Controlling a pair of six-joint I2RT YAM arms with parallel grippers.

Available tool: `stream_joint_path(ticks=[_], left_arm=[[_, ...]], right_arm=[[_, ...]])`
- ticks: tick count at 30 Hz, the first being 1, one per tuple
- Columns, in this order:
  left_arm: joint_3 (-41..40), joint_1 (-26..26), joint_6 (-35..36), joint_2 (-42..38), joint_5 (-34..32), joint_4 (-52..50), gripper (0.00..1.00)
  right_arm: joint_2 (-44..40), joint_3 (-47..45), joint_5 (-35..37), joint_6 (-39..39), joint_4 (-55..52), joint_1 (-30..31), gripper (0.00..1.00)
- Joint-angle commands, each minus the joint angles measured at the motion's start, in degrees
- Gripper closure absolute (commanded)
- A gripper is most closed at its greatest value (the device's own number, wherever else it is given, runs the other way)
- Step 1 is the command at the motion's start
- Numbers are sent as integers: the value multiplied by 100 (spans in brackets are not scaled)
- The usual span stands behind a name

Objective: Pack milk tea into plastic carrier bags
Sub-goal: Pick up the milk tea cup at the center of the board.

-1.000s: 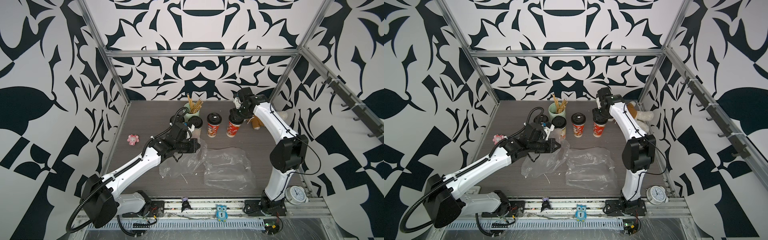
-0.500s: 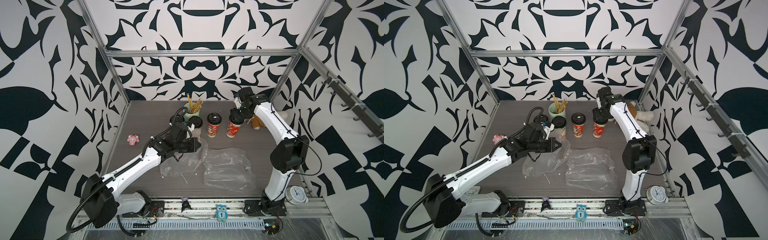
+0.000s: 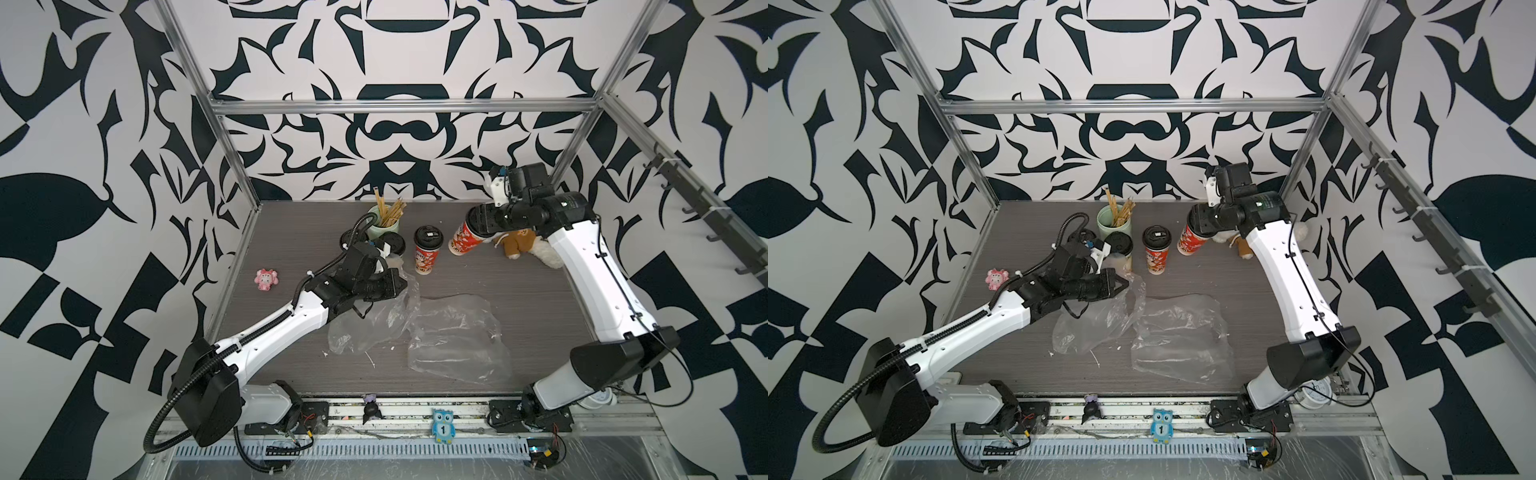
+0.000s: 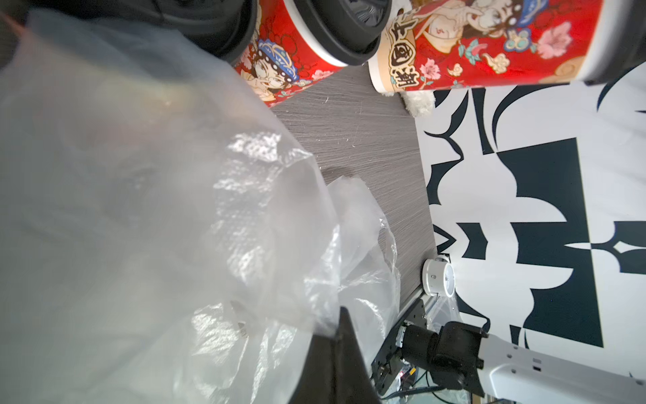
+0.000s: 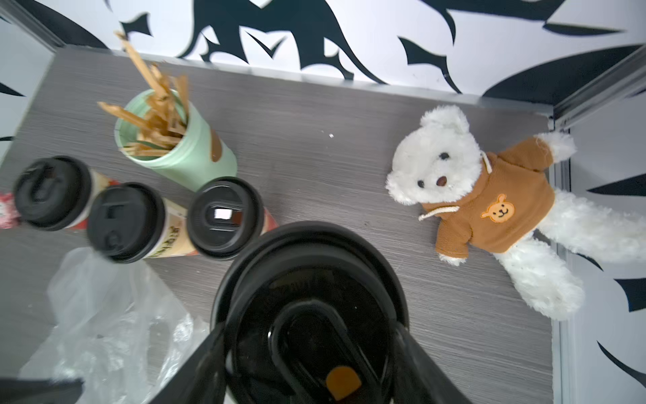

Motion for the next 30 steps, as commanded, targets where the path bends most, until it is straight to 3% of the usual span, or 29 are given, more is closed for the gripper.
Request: stream_joint_path(ticks=[1,14,30], left_arm=[[-118,27,-396,-74,-121,499,100],[-507,21,-993,-198,-404,1397,100],[-1057,-120,-1351,-578,-731,2567,100]], right_arm=[[-419,-11,-367,199,43,126,99],[-1638,-1588,-1926,1324,1145,494,100],[-2195,-3407,-2393,2484,2600,1109,100]])
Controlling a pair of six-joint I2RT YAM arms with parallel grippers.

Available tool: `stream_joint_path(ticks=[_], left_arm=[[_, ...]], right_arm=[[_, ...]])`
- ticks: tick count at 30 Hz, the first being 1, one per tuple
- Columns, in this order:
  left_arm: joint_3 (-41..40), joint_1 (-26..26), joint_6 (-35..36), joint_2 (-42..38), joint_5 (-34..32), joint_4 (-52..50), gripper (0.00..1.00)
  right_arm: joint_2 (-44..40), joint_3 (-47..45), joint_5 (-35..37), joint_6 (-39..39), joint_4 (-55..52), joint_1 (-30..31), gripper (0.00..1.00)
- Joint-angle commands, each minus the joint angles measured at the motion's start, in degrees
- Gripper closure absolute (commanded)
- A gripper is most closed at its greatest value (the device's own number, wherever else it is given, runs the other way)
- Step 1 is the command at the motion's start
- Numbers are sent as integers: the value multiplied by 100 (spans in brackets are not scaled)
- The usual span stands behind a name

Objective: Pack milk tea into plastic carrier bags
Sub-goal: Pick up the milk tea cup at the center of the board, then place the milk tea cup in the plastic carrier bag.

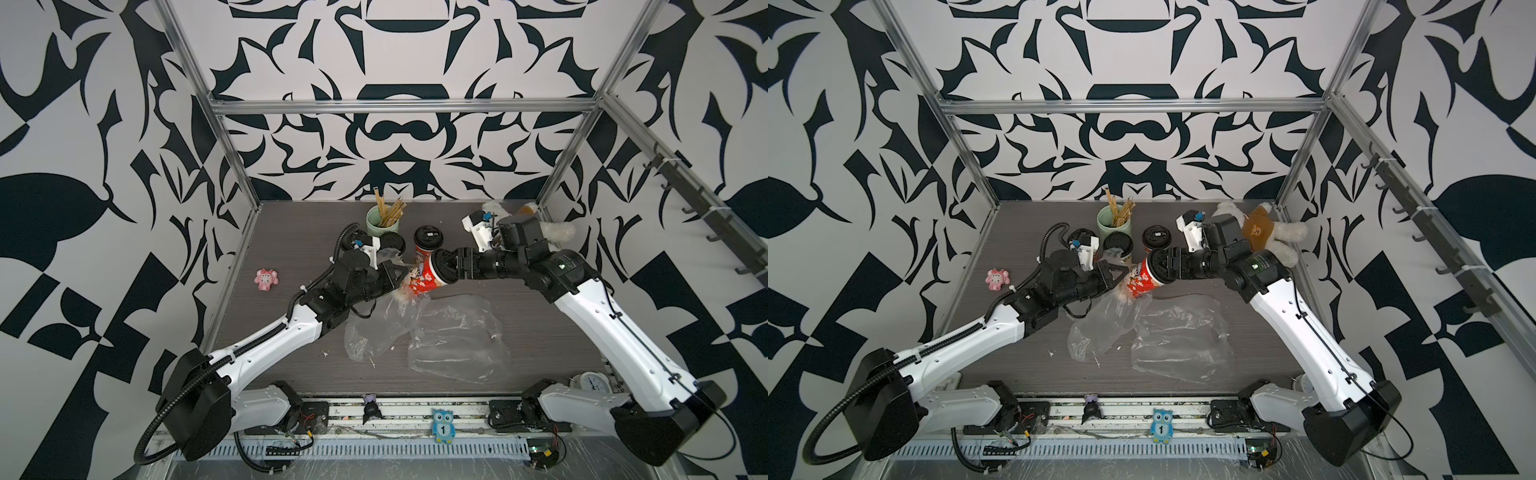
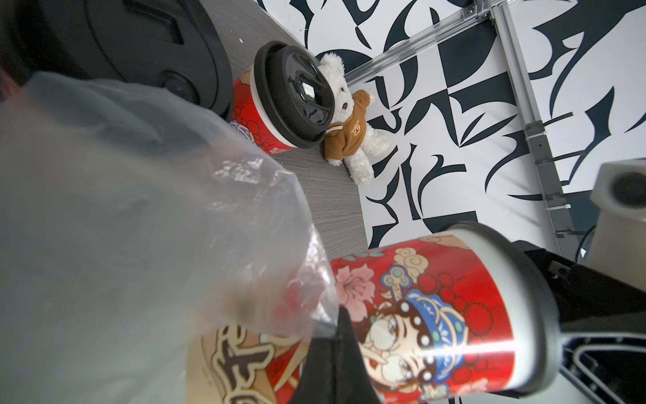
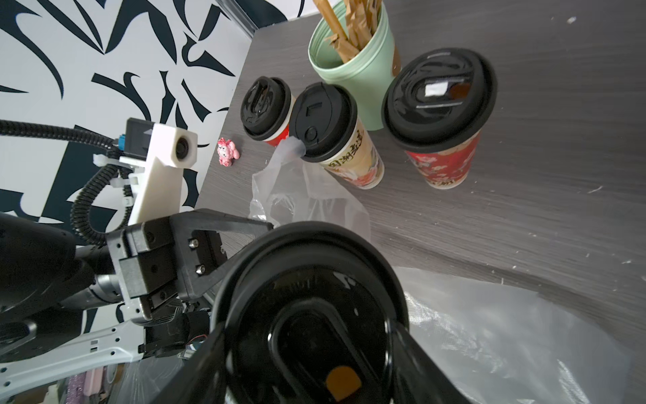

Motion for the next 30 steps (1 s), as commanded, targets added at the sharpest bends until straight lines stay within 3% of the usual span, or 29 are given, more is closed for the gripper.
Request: stream_joint_path(ticks=[1,30], left_arm=[[-138,-39,-168,-116,-211,513,100],[-616,-274,-70,45,-737,1753,100]], right_arm=[[-219,-198,-346,423,764,74,100],[-334,-411,-1305,616,142,153,100]])
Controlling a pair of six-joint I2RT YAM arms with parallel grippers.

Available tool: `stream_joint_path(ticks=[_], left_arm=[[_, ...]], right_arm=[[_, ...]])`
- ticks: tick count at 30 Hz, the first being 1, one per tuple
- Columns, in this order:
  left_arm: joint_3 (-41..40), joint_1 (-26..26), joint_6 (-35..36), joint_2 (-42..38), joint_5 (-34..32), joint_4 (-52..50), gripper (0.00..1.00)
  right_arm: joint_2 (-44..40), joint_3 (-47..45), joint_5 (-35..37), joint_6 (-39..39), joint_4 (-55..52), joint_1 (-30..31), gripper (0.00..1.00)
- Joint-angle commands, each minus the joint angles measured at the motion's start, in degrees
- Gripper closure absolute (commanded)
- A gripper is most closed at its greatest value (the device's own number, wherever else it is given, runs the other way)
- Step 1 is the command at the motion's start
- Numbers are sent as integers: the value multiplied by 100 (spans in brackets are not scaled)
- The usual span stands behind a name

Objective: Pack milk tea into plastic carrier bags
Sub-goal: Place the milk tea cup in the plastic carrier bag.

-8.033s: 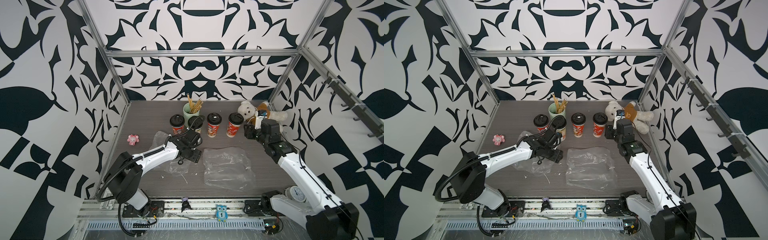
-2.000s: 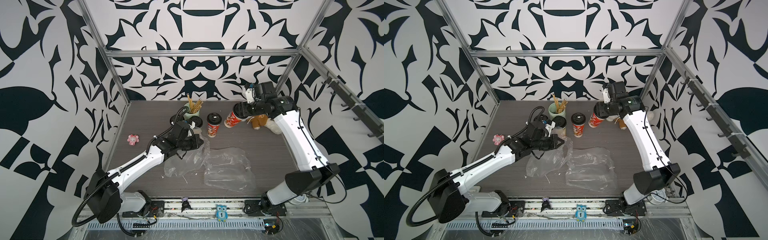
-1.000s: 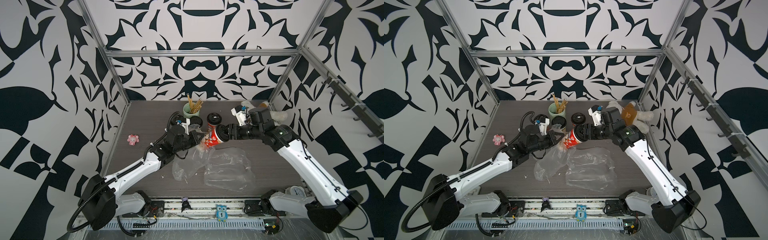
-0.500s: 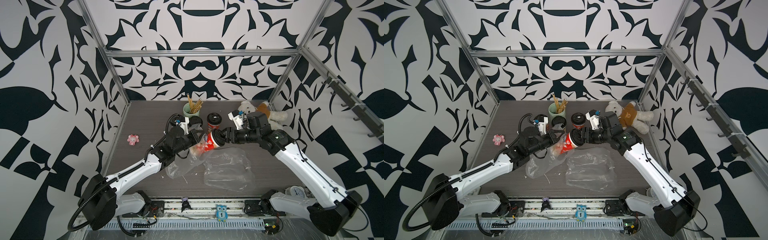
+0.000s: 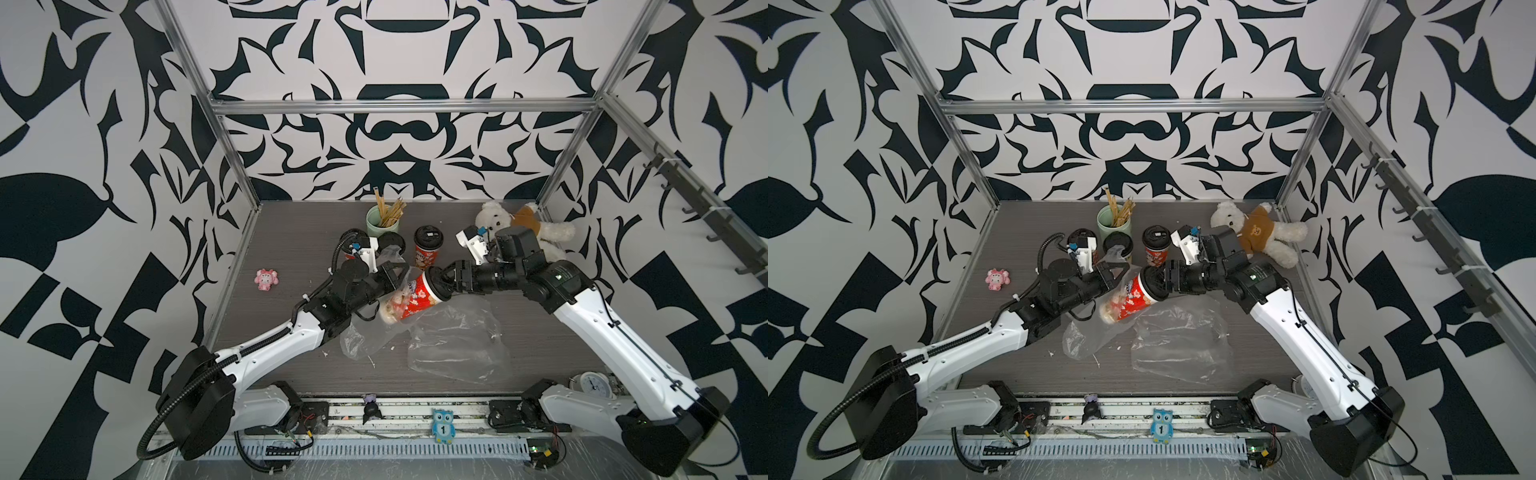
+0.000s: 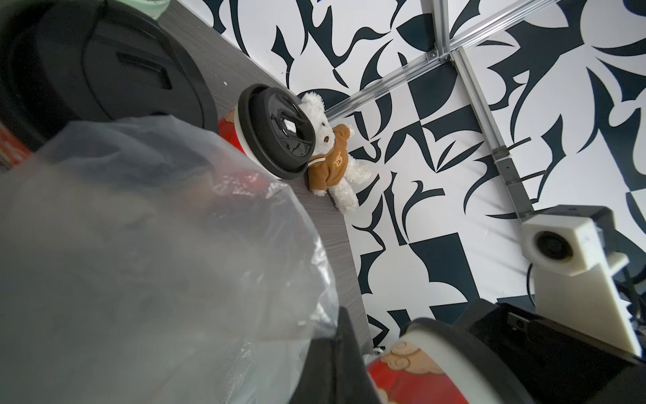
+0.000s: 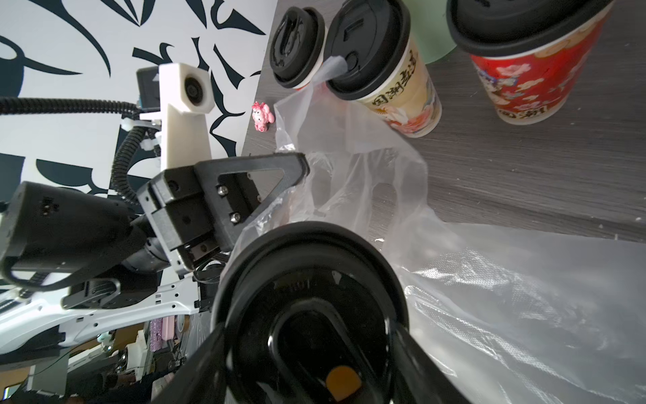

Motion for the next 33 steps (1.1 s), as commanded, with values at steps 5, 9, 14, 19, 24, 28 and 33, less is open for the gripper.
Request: stream_joint_path(ticks=[5,9,14,19,24,28,33], left_arm=[[-219,-254,-205,102,-386,1036,100],[-310,-456,-326,132,-619,1425,100],[-446,-758,-487,155,-985,2053,100],[-497,-1003,-595,521,-1263,2614,100],[-480,-1137,-773,661,-1434,2899,100],[-528,-1285,-774,652,-1718,3054,100],[-630,-1400,-867,523,-2079,3150,100]], right_arm=[[-256,-385,-369,415,712,44,100],[-291,-680,-313,600,1086,100,100],[-206,-817,-133,662,1356,285,100],[-125,-1035,48,837,1781,538,100],[-77,-1109,548,819,1967,913,100],[-114,-1179,985,837,2241,1184,100],[-57,-1212,1530,768,2306,1555,100]])
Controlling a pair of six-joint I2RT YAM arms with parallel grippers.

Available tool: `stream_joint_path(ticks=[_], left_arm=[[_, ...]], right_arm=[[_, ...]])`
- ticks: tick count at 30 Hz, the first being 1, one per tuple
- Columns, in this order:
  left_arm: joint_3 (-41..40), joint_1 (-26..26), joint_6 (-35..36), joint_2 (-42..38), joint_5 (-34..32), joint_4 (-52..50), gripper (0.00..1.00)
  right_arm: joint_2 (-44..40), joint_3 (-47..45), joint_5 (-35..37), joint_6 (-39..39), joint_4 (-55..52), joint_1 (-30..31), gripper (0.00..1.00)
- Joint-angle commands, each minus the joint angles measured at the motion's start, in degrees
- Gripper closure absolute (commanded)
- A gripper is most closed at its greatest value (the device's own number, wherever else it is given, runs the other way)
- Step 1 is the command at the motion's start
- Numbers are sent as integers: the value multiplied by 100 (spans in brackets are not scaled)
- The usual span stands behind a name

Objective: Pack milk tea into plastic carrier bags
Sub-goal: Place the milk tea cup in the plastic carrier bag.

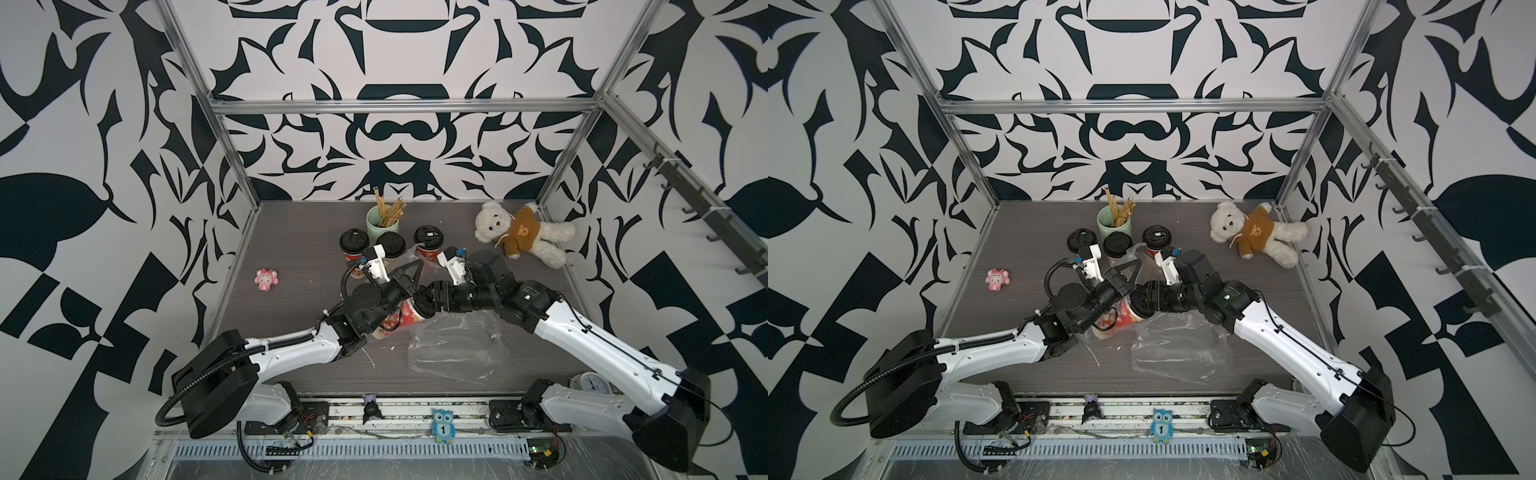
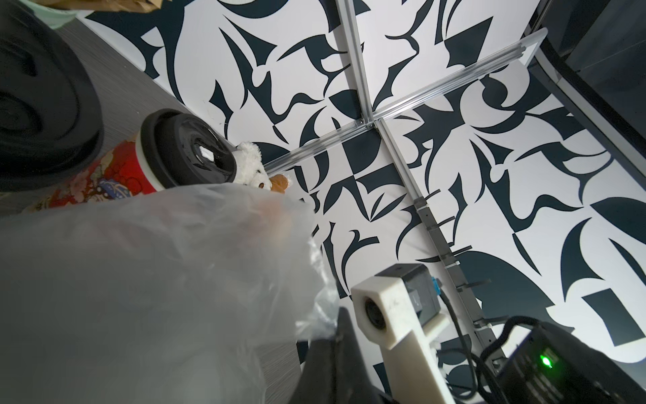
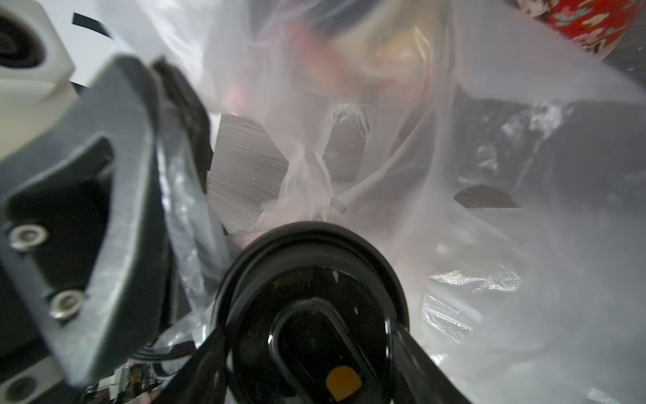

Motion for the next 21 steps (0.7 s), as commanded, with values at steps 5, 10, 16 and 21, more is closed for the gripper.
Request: stream_joint_path(ticks=[5,10,16,21], left_arm=[[-286,-243,-321,-63,-362,857,100],[-258,-259,-333,-31,-313,998,100],[-184,-301,-259,29,-245,1143,100],[-109,-353,-256,64,-267,1260,100]], right_arm=[[-39,-134,414,64,1259,508,100],[-94,-398,479,220,1724,633,100],[-214,-584,436,353,2001,647,100],[-173,-734,445,491,2314,674,100]])
